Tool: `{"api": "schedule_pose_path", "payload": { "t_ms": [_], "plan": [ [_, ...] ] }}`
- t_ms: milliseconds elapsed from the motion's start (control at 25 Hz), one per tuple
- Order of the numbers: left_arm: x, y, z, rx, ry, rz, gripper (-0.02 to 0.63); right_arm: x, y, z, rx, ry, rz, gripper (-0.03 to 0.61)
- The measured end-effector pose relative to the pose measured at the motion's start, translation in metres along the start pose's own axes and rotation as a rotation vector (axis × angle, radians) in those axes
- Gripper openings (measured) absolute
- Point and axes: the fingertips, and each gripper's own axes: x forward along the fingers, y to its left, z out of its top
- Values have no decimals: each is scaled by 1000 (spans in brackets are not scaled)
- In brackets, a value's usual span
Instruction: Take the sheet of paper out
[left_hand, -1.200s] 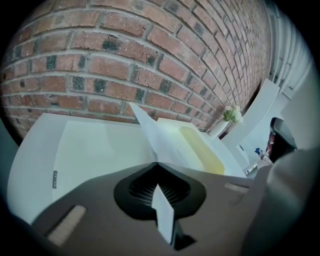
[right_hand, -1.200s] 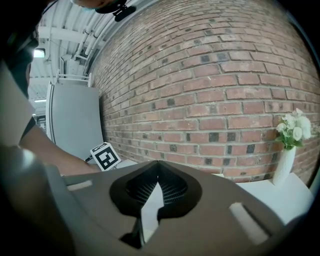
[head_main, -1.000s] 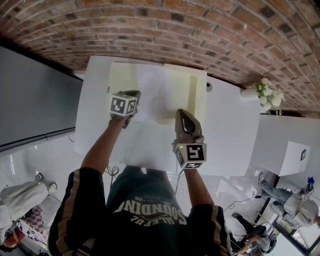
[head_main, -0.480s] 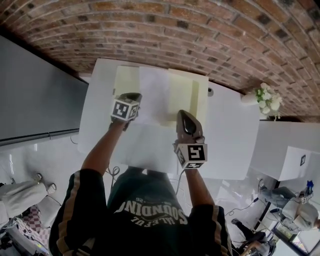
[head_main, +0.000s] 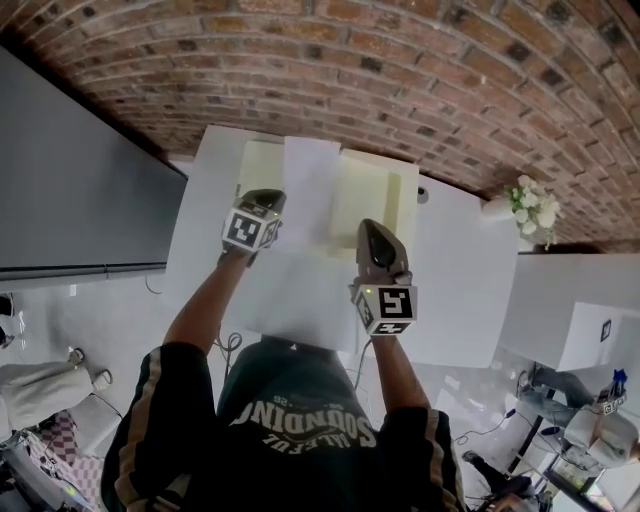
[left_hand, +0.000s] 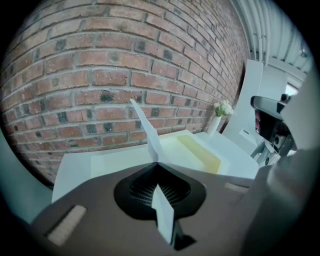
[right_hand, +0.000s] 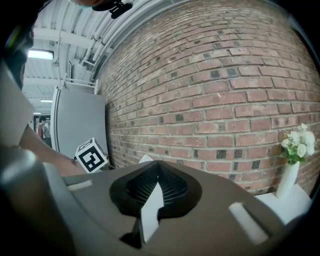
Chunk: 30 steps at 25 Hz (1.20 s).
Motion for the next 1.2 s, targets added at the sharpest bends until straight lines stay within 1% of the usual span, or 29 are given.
{"api": "schedule_pose_path", "payload": {
  "t_ms": [240,360,560,800,920,1200],
  "plan": [
    [-29,-6,15,23,-54,6,11,-3,2,15,16,-29,-1,0],
    [-44,-8,28,40,-91,12,11,-4,-3,24,19,-46,-8,0],
    [-72,-17,54,118,-160,31,11,-6,-5,34,4,-59,-19,0],
    [-94,-24,72,113,-219,26,11,-9,-4,44,-11,-77,-37,0],
    [-101,-26,76,113,-237,24,11,-11,-5,49,-19,-89,-52,0],
    [-111,-33,88,120,-263,16,11,-13,-10,55,-12,-91,-54,-2]
  ]
}}
